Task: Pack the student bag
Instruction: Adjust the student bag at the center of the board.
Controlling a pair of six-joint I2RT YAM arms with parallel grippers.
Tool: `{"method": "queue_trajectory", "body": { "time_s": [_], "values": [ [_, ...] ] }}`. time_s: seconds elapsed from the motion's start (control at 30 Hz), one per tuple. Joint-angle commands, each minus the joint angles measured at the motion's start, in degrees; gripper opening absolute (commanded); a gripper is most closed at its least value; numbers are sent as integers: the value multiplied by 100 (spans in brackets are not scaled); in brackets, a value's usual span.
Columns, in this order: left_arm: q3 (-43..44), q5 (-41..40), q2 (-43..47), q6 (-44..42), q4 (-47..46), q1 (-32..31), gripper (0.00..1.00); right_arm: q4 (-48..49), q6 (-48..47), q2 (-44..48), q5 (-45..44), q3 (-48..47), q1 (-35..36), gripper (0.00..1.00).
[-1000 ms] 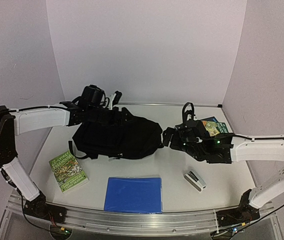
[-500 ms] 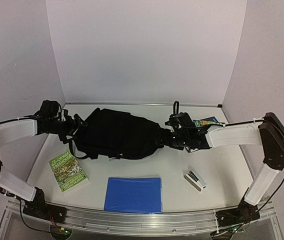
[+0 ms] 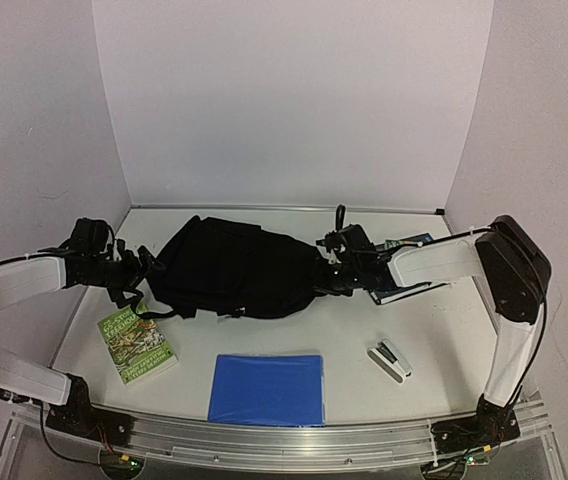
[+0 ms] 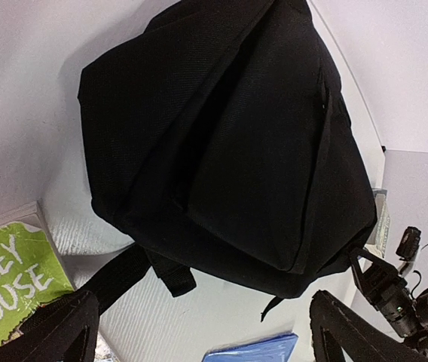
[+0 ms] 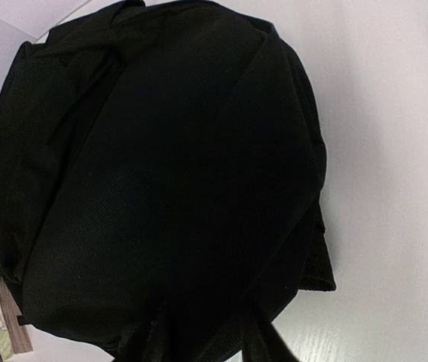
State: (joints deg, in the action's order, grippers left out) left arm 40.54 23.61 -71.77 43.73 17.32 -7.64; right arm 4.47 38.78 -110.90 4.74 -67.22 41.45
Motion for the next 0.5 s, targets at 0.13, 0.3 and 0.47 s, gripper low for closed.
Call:
{"method": "queue_trajectory", "body": {
  "time_s": [0.13, 0.3, 0.47],
  "values": [
    [-157, 271, -550, 248, -840, 29, 97, 142, 426, 690, -145, 967, -6, 0],
    [-8, 462, -931, 229, -1146, 26, 96, 53, 555, 1327, -238, 1401, -3, 22],
    [4, 271, -602, 60, -966, -20, 95, -432, 504, 2040, -285, 1346, 25, 60]
  ]
}}
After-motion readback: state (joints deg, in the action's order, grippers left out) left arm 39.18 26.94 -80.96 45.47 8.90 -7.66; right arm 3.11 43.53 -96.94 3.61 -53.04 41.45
